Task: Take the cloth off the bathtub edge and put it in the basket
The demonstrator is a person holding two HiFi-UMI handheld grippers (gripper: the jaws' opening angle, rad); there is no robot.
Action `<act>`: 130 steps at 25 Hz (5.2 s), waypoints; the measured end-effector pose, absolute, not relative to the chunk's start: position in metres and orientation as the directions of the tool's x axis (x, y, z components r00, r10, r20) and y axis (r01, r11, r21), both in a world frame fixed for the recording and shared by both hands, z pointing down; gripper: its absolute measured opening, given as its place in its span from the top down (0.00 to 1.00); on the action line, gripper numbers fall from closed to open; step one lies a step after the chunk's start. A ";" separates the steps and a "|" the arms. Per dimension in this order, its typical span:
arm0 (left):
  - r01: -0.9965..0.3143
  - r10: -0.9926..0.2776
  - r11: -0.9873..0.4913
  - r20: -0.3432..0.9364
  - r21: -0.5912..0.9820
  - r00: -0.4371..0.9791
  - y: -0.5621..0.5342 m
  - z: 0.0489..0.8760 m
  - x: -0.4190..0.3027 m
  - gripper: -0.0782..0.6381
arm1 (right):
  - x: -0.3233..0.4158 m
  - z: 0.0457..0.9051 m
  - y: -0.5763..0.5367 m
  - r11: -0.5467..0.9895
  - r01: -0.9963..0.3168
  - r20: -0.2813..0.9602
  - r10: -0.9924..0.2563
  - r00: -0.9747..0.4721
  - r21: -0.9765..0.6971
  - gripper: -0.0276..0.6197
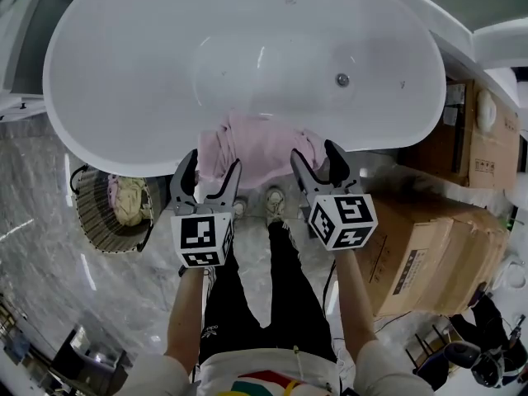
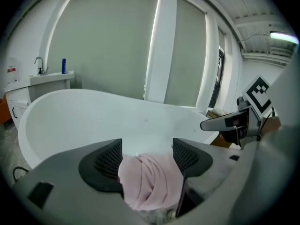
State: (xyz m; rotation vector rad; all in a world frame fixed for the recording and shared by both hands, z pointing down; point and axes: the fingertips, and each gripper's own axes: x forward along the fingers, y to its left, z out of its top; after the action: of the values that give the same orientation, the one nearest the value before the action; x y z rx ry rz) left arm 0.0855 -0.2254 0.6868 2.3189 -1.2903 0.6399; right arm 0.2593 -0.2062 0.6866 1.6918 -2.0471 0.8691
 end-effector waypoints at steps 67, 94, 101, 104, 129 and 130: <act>-0.914 -0.622 -0.406 0.728 0.013 0.287 -0.188 0.767 0.076 0.81 | 0.262 0.794 -0.166 0.065 -0.962 0.757 -0.604 -0.250 -0.265 0.88; -0.904 -0.865 -0.427 0.304 -0.027 0.399 -0.281 0.412 0.111 0.82 | 0.285 0.436 -0.244 0.129 -0.977 0.404 -0.895 -0.188 -0.168 0.90; -0.917 -0.917 -0.395 0.084 -0.043 0.391 -0.284 0.263 0.099 0.82 | 0.273 0.278 -0.254 0.173 -0.981 0.193 -0.963 -0.186 -0.083 0.90; -0.923 -0.924 -0.380 -0.012 -0.061 0.381 -0.282 0.205 0.087 0.82 | 0.262 0.219 -0.254 0.198 -0.978 0.089 -0.975 -0.203 -0.057 0.90; -0.988 -0.978 -0.144 -0.147 -0.057 0.151 -0.232 0.147 0.034 0.82 | 0.202 0.163 -0.238 0.436 -0.900 -0.032 -0.900 -0.436 -0.010 0.90; -0.991 -0.981 -0.119 -0.147 -0.058 0.126 -0.228 0.150 0.030 0.82 | 0.197 0.166 -0.239 0.459 -0.889 -0.031 -0.888 -0.458 -0.010 0.90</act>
State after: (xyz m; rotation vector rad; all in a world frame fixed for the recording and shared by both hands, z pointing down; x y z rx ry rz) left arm 0.0297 -0.2284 0.1502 2.4590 -2.1722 -0.1186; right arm 0.1970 -0.2389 0.1659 1.6513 -2.7097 -0.0114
